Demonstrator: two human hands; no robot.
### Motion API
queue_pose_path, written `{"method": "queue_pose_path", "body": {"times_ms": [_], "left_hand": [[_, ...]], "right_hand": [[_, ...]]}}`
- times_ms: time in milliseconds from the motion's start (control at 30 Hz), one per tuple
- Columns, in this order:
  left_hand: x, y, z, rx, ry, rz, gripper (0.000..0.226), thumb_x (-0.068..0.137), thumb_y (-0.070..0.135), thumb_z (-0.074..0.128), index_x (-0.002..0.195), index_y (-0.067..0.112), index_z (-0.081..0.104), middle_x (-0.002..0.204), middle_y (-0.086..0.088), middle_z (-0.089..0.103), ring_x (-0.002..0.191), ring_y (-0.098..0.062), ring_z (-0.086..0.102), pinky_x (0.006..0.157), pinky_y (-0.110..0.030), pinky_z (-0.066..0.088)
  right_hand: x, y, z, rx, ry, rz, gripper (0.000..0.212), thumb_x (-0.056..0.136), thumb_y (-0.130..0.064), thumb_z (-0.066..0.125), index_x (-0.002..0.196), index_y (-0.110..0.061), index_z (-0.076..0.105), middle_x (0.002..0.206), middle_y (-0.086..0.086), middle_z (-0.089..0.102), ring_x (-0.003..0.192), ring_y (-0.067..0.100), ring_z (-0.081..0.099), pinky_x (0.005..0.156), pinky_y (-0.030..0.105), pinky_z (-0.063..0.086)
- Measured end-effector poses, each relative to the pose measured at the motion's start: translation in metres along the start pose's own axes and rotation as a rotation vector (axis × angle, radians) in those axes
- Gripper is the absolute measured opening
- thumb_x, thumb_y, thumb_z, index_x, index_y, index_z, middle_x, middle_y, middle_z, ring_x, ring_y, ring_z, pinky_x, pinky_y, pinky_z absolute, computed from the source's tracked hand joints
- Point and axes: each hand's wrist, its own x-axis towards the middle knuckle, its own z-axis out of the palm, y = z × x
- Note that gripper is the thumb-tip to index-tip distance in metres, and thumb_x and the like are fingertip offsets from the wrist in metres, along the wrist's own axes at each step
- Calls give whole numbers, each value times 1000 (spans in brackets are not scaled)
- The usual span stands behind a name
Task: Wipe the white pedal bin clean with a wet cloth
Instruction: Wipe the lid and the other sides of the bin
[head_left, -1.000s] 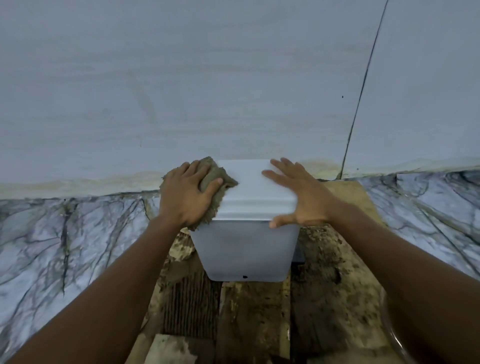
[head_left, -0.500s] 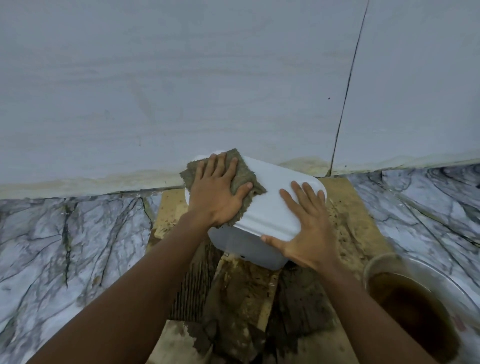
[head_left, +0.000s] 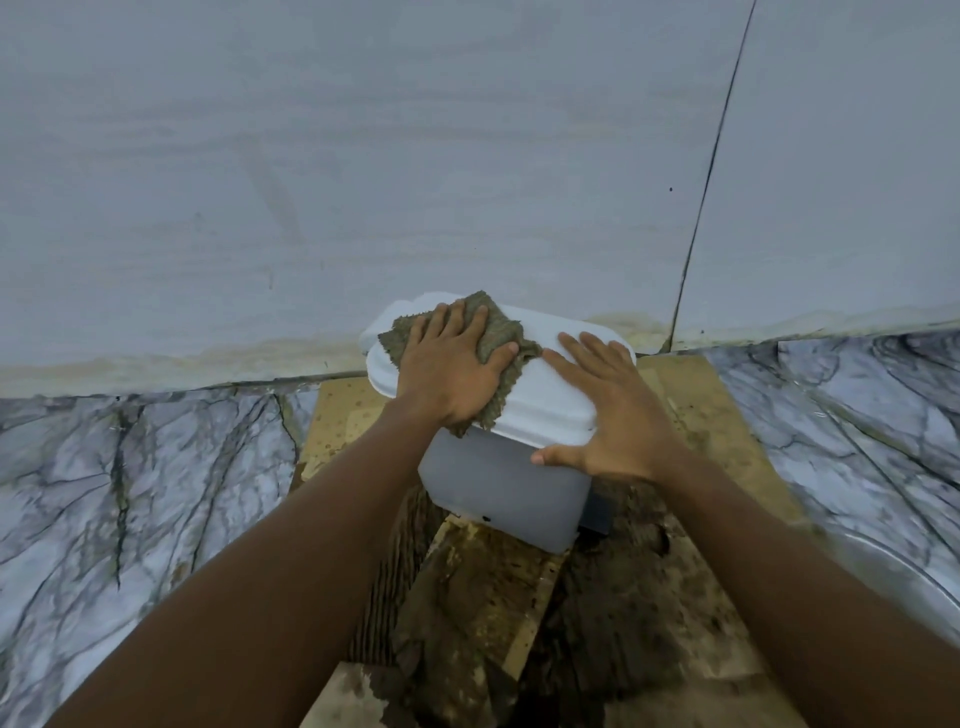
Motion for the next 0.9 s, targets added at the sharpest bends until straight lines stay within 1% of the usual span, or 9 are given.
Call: {"method": "queue_pose_path", "body": {"times_ms": [167,267,400,500,633,700,767,833,900], "left_hand": [[24,0,1,-9,31,5,74,100,70,22,162,30,20,171,-1,14,158,-20,6,128,-42,0],[40,-7,-2,-26,54,13,73,99,70,26,160,31,29,169,-1,22,157,-21,14,128,-42,6],[63,-24,-19,-114,36,17,63,101,64,37,156,33,38,166,1,31,153,-23,26,123,-43,18],[73,-47,-29,-188,-40,0,58,100,62,42,154,40,38,166,5,30,153,-22,28,122,-42,20],[63,-67,-29,-260,-83,25,72,87,73,40,153,44,37,167,8,28,154,-18,23,124,-44,17],[55,-69,-27,-261,-60,38,74,86,73,38,154,44,36,167,9,27,155,-17,21,125,-43,16],[47,-67,-24,-227,-28,65,71,90,72,40,155,43,35,167,8,26,155,-17,20,124,-42,15],[41,-61,-22,-190,-15,102,66,97,67,43,156,40,34,168,7,25,155,-16,18,124,-40,13],[36,-53,-19,-149,-6,152,66,99,65,43,157,36,33,168,6,25,155,-15,18,125,-38,11]], "right_hand": [[20,17,7,88,131,-40,108,61,-85,62,150,-28,39,161,-3,31,151,20,20,124,49,12],[34,10,11,103,209,-3,101,62,-81,62,146,-26,47,156,0,41,148,23,30,124,47,13],[61,-17,7,41,190,107,102,62,-82,59,146,-26,47,156,1,41,147,24,29,124,45,7],[69,-53,12,24,197,181,101,63,-78,60,146,-23,46,157,5,38,148,25,26,125,47,1],[54,-76,26,33,284,113,99,68,-80,56,143,-16,52,154,6,44,146,25,33,124,49,9],[47,-67,21,17,246,-2,102,67,-85,56,144,-17,50,154,3,44,145,23,35,123,48,16],[42,-49,7,38,132,-120,108,61,-87,61,147,-22,46,156,-2,41,147,19,32,122,46,18],[41,-29,-9,69,-13,-186,115,53,-87,69,149,-30,42,158,-9,35,150,11,23,124,39,12],[40,-13,-18,31,-114,-230,121,48,-91,66,151,-35,36,162,-11,25,152,6,10,125,38,3]]}}
